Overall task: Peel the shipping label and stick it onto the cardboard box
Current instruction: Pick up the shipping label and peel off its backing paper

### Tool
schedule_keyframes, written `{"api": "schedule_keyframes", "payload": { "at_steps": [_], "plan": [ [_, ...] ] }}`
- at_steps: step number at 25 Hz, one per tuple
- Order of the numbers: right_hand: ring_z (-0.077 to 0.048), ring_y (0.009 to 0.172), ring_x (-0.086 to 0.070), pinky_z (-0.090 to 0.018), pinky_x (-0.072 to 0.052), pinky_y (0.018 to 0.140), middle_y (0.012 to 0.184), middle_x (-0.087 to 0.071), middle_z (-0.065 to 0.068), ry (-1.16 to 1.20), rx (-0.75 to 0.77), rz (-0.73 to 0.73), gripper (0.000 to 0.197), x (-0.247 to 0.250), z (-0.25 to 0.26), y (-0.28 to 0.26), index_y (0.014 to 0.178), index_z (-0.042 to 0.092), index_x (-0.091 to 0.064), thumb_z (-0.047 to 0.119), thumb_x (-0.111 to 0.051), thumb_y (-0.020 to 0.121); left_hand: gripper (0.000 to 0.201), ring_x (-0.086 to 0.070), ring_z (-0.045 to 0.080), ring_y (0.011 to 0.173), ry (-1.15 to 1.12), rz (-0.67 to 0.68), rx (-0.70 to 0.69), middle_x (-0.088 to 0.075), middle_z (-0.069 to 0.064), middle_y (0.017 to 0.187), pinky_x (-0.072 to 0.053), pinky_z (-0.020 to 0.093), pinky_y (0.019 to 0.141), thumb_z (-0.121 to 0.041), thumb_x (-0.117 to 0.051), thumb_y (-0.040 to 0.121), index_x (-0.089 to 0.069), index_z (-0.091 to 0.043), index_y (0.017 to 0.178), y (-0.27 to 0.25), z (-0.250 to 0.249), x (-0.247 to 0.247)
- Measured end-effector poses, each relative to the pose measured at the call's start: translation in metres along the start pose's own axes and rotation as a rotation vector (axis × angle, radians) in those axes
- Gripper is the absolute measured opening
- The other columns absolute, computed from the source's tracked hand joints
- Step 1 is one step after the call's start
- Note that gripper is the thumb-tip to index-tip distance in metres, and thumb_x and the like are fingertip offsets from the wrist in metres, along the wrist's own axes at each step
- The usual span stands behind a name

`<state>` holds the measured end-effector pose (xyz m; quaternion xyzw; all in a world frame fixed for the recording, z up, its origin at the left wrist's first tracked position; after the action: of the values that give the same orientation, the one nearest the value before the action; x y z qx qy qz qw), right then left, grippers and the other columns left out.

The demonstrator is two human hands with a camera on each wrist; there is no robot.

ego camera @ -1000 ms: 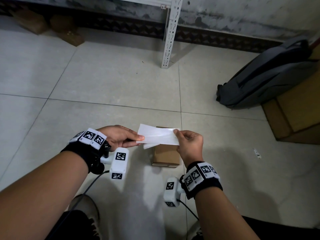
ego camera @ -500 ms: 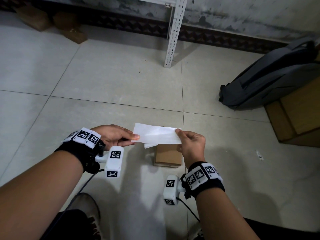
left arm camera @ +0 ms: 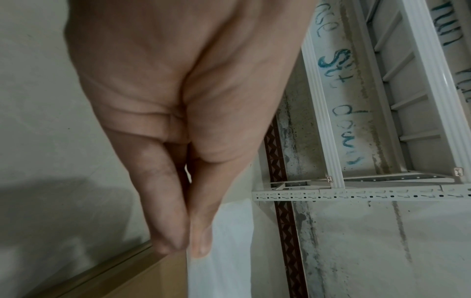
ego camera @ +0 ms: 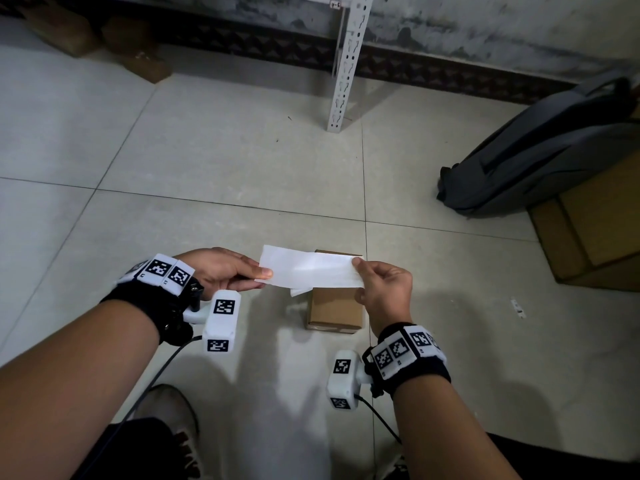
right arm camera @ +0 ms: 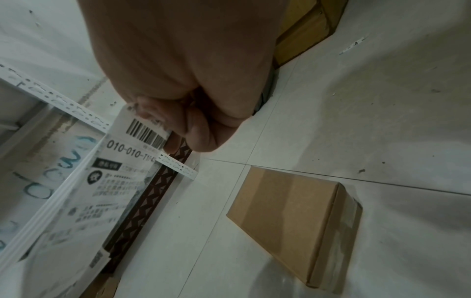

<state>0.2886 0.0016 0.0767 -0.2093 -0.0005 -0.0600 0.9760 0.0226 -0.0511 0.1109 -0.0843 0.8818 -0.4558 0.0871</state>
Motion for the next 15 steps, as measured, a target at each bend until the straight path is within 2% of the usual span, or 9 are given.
{"api": "schedule_keyframes", "payload": {
  "at_steps": [6, 8, 11, 15],
  "plan": [
    [-0.018, 0.041, -0.039, -0.024, -0.038, 0.041, 0.070, -0.056, -0.017, 0.014, -0.002, -0.037, 0.031, 0.010, 0.004, 0.003, 0.081, -0.017, -0.069, 0.011, -0.078, 0.090, 0.011, -0.075, 0.017, 0.064, 0.004, -0.033, -0.038, -0.075, 0.013, 0.080, -0.060, 0.018, 0.059, 0.007, -0.075, 0.077, -0.067, 0.000, 0.076, 0.004, 0.002, 0.000],
    [-0.017, 0.041, -0.040, -0.023, -0.038, 0.040, 0.069, -0.056, -0.016, 0.026, -0.003, -0.030, 0.029, 0.009, 0.001, 0.003, 0.081, -0.016, -0.070, 0.010, -0.078, 0.090, 0.012, -0.075, 0.017, 0.065, 0.007, -0.043, -0.039, -0.075, 0.012, 0.080, -0.060, 0.017, 0.056, 0.007, -0.076, 0.077, -0.066, 0.000, 0.079, 0.003, 0.003, 0.003],
    [-0.018, 0.045, -0.043, -0.024, -0.040, 0.040, 0.066, -0.057, -0.014, 0.004, -0.002, -0.021, 0.023, 0.005, 0.001, 0.001, 0.075, -0.005, -0.073, 0.011, -0.078, 0.090, 0.015, -0.075, 0.016, 0.067, 0.000, -0.044, -0.048, -0.076, 0.012, 0.077, -0.059, 0.016, 0.057, 0.007, -0.077, 0.075, -0.066, 0.003, 0.085, 0.002, 0.004, 0.010],
    [-0.018, 0.048, -0.051, -0.025, -0.046, 0.041, 0.072, -0.065, -0.016, -0.034, 0.011, -0.049, 0.025, 0.014, 0.006, -0.001, 0.085, -0.010, -0.074, 0.015, -0.078, 0.090, 0.015, -0.076, 0.016, 0.070, 0.014, -0.043, -0.072, -0.076, 0.013, 0.079, -0.058, 0.016, 0.058, 0.008, -0.078, 0.074, -0.068, 0.005, 0.085, 0.005, 0.001, 0.016]
  ]
}}
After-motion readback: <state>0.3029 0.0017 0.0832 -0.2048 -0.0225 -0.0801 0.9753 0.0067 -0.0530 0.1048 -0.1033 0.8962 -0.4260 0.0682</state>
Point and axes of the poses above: each hand's wrist, its own y-axis towards the middle knuckle, its own x-axis out of the back of the hand, z = x × y, the point moved 2 cm from there along y, towards the middle knuckle
